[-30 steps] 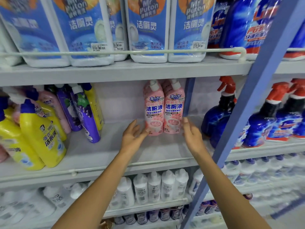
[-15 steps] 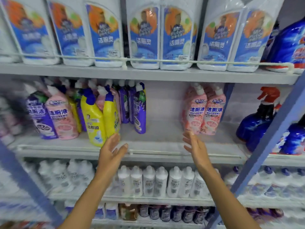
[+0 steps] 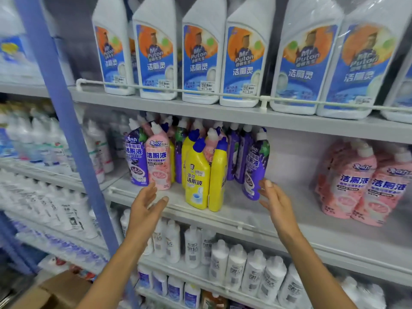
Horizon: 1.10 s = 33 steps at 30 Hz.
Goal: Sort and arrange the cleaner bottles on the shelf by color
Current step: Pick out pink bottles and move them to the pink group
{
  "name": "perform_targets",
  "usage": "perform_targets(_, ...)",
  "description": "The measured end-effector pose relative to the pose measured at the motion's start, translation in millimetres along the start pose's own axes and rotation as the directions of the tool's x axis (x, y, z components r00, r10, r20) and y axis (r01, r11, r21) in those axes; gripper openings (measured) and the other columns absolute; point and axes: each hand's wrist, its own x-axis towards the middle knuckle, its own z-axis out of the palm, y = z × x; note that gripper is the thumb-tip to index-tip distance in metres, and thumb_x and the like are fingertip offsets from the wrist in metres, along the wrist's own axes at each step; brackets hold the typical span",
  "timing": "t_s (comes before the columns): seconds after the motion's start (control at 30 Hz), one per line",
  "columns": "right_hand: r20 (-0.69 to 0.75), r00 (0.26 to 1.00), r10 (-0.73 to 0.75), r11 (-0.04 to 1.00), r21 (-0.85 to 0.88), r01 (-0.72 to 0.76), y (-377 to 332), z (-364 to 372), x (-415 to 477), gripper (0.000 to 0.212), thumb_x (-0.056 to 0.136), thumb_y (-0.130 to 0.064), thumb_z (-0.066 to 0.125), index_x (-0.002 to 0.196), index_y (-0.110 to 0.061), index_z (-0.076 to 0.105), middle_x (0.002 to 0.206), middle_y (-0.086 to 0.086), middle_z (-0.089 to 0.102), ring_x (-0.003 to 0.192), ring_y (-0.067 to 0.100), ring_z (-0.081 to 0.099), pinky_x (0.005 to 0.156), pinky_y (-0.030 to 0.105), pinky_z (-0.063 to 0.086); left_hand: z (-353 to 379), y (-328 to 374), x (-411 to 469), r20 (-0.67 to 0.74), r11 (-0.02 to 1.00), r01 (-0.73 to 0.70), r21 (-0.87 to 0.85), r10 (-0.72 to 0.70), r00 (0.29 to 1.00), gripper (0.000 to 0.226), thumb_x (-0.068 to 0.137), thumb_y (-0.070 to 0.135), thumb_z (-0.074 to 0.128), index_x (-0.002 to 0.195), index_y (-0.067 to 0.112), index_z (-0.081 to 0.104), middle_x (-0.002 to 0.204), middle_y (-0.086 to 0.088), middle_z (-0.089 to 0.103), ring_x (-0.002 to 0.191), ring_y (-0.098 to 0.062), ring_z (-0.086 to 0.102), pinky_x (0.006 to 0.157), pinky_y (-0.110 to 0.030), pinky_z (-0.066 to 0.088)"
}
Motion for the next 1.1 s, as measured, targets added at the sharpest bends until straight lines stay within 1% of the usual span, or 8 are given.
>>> perform_targets(0.13, -0.017, 0.999, -0.043, 0.999, 0.001, 0.043, -9, 24, 40, 0.029, 0.096, -0.065, 0.051, 0.108, -0.047, 0.072, 0.111, -0.019, 0.074, 0.112, 0.012, 0.068, 0.105, 0.042, 0.051, 0, 21, 50, -0.047, 0.997, -0.042, 0.058, 0.045, 0.998, 0.055, 0.096, 0.009, 0.07, 0.147, 0.016, 0.051, 0.143, -0.006, 0.059, 0.133, -0.022, 0.055, 0.116, -0.045, 0.043)
perform_targets(0.23, -0.04, 0.997, -0.062, 0.998, 0.0, 0.062, -9, 39, 78, 0.075, 0.079, -0.088, 0.052, 0.13, -0.035, 0.066, 0.131, -0.01, 0.069, 0.126, 0.015, 0.062, 0.114, 0.047, 0.045, 7, 42, 88, -0.084, 0.991, -0.104, 0.081, 0.111, 0.99, 0.053, 0.095, 0.007, 0.07, 0.144, 0.013, 0.052, 0.136, -0.001, 0.06, 0.125, -0.017, 0.056, 0.104, -0.027, 0.048)
perform_targets(0.47, 0.04, 0.988, -0.152, 0.988, -0.011, 0.153, -45, 77, 153, 0.026, 0.107, -0.038, 0.048, 0.123, -0.026, 0.064, 0.135, -0.007, 0.063, 0.125, 0.011, 0.057, 0.11, 0.026, 0.039, 19, 47, 154, -0.217, 0.976, -0.115, 0.187, 0.155, 0.964, 0.066, 0.087, 0.029, 0.081, 0.144, 0.015, 0.051, 0.124, 0.004, 0.061, 0.118, -0.019, 0.06, 0.106, -0.041, 0.049)
perform_targets(0.63, 0.162, 0.978, -0.131, 0.991, 0.032, 0.127, -51, 97, 195, 0.039, 0.101, -0.04, 0.059, 0.128, -0.012, 0.066, 0.119, 0.003, 0.073, 0.107, 0.012, 0.07, 0.095, 0.034, 0.053, 22, 41, 167, -0.267, 0.962, -0.123, 0.245, 0.189, 0.945, 0.069, 0.079, 0.031, 0.088, 0.137, 0.012, 0.057, 0.119, -0.001, 0.064, 0.109, -0.022, 0.063, 0.097, -0.041, 0.054)
perform_targets(0.73, 0.192, 0.971, -0.14, 0.99, 0.033, 0.136, -43, 101, 198, 0.027, 0.103, -0.018, 0.059, 0.124, -0.003, 0.066, 0.105, 0.004, 0.071, 0.082, -0.003, 0.068, 0.07, 0.015, 0.053, 16, 36, 179, -0.257, 0.946, -0.126, 0.298, 0.207, 0.944, 0.077, 0.066, 0.051, 0.089, 0.129, 0.015, 0.064, 0.114, -0.007, 0.068, 0.097, -0.022, 0.069, 0.091, -0.047, 0.059)
perform_targets(0.83, 0.149, 0.979, -0.139, 0.99, 0.012, 0.139, -31, 103, 201, 0.016, 0.1, -0.011, 0.062, 0.111, -0.004, 0.071, 0.097, 0.002, 0.073, 0.08, 0.0, 0.067, 0.071, 0.017, 0.053, 12, 24, 190, -0.244, 0.93, -0.14, 0.341, 0.231, 0.942, 0.085, 0.052, 0.07, 0.081, 0.123, 0.025, 0.067, 0.114, -0.007, 0.067, 0.09, -0.018, 0.07, 0.084, -0.045, 0.062)
perform_targets(0.93, 0.207, 0.975, -0.084, 0.996, 0.017, 0.083, -20, 103, 200, 0.014, 0.103, -0.007, 0.057, 0.105, -0.011, 0.07, 0.092, -0.007, 0.073, 0.074, -0.003, 0.068, 0.064, 0.015, 0.052, 16, 24, 183, -0.228, 0.93, -0.166, 0.329, 0.248, 0.941, 0.074, 0.059, 0.058, 0.089, 0.121, 0.028, 0.061, 0.112, -0.005, 0.066, 0.094, -0.018, 0.067, 0.083, -0.047, 0.06)
perform_targets(1.1, 0.335, 0.939, -0.084, 0.996, 0.002, 0.088, -10, 99, 198, 0.028, 0.096, -0.01, 0.069, 0.113, -0.03, 0.077, 0.134, -0.001, 0.068, 0.117, 0.009, 0.068, 0.098, 0.031, 0.057, 22, 13, 184, -0.208, 0.956, -0.185, 0.227, 0.233, 0.95, 0.07, 0.066, 0.04, 0.096, 0.119, 0.023, 0.054, 0.104, 0.001, 0.07, 0.093, -0.018, 0.07, 0.081, -0.044, 0.06)
